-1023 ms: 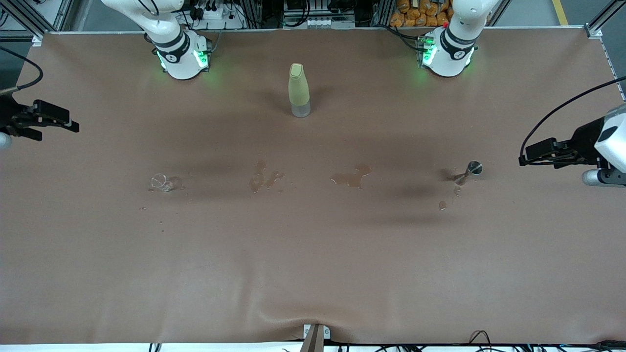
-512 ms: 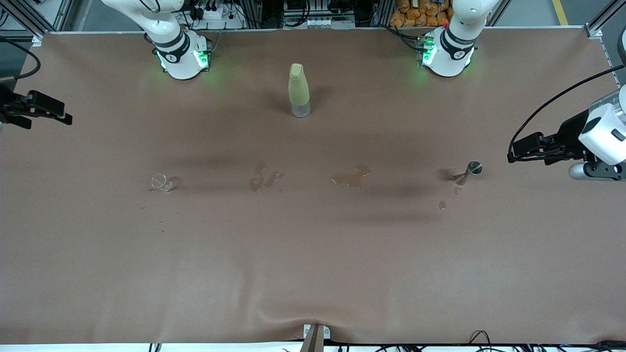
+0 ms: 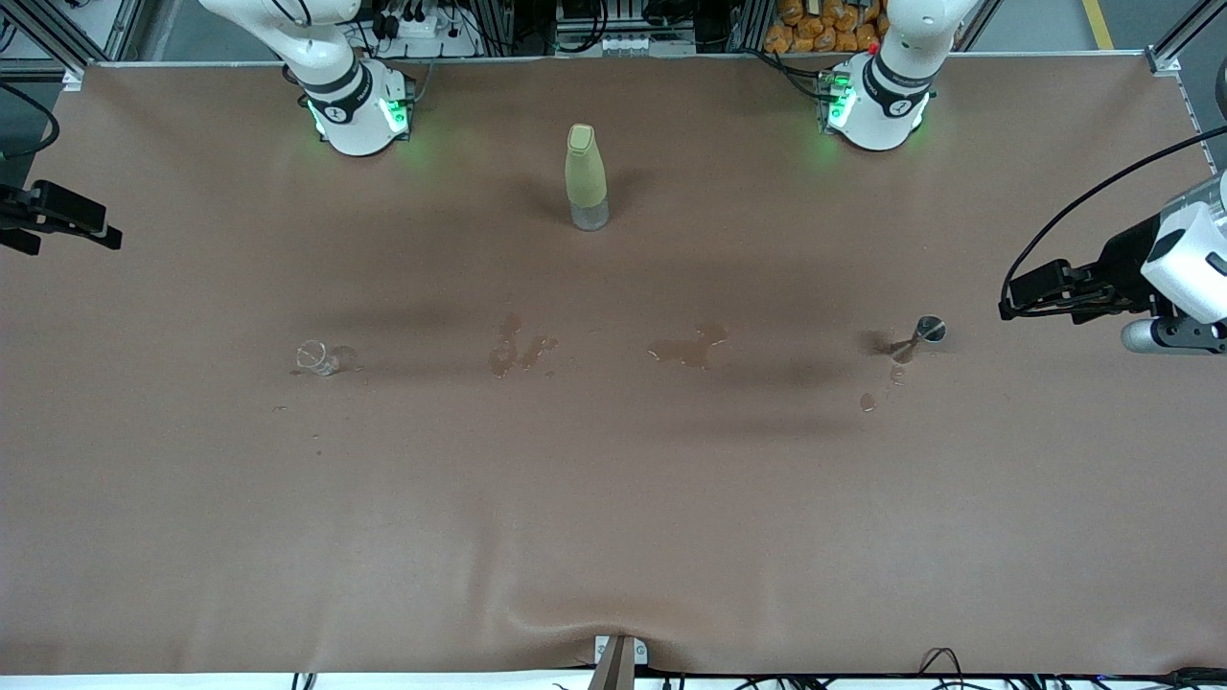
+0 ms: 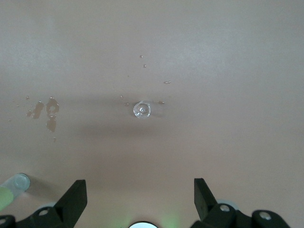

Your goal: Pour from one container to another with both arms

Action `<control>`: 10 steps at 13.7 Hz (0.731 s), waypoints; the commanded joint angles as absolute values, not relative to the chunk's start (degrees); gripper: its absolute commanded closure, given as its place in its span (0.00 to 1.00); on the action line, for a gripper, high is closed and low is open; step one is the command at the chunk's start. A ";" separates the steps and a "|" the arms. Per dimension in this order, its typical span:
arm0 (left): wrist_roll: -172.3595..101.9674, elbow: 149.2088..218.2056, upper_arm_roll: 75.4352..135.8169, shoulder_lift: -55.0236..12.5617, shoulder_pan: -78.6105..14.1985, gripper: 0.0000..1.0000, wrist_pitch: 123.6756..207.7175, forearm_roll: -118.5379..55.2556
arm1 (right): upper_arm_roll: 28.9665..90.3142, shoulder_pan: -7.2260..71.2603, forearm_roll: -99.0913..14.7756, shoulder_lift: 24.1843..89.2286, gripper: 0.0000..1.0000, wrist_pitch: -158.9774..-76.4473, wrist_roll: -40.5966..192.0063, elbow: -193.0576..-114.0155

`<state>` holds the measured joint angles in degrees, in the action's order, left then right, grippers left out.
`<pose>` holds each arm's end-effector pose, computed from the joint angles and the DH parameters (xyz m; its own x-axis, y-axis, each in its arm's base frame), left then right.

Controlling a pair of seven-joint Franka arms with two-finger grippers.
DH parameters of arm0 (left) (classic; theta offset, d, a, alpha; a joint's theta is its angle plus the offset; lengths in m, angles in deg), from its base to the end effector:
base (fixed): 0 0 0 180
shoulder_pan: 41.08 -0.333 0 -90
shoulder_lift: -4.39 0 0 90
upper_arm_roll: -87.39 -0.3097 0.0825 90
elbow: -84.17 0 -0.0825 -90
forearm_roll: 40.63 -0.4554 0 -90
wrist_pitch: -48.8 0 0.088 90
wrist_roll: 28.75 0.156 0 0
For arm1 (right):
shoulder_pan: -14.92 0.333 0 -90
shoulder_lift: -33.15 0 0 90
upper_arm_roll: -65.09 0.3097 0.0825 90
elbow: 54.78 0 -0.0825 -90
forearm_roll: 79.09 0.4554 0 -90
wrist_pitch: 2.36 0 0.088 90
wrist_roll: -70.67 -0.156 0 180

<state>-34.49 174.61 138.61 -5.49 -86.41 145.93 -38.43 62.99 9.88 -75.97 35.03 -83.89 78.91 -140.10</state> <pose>0.6654 -0.0460 0.5050 0.9999 0.0090 -0.0099 0.0106 -0.9852 0.1713 0.6120 -0.0672 0.5808 0.9956 0.0274 -0.0899 0.0214 -0.9975 -0.0667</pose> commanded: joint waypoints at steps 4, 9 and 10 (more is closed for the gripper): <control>-34.72 174.08 123.36 -3.17 -70.82 0.00 145.13 -39.49 | 65.09 7.54 -76.98 35.62 0.00 -83.39 77.88 -138.54; -34.90 174.17 106.75 -0.89 -54.29 0.00 142.49 -39.05 | 66.23 7.27 -77.59 35.62 0.00 -83.39 77.79 -138.54; -34.90 174.17 104.55 -0.62 -51.74 0.00 141.97 -39.05 | 66.32 7.53 -78.29 35.62 0.00 -83.39 77.62 -138.54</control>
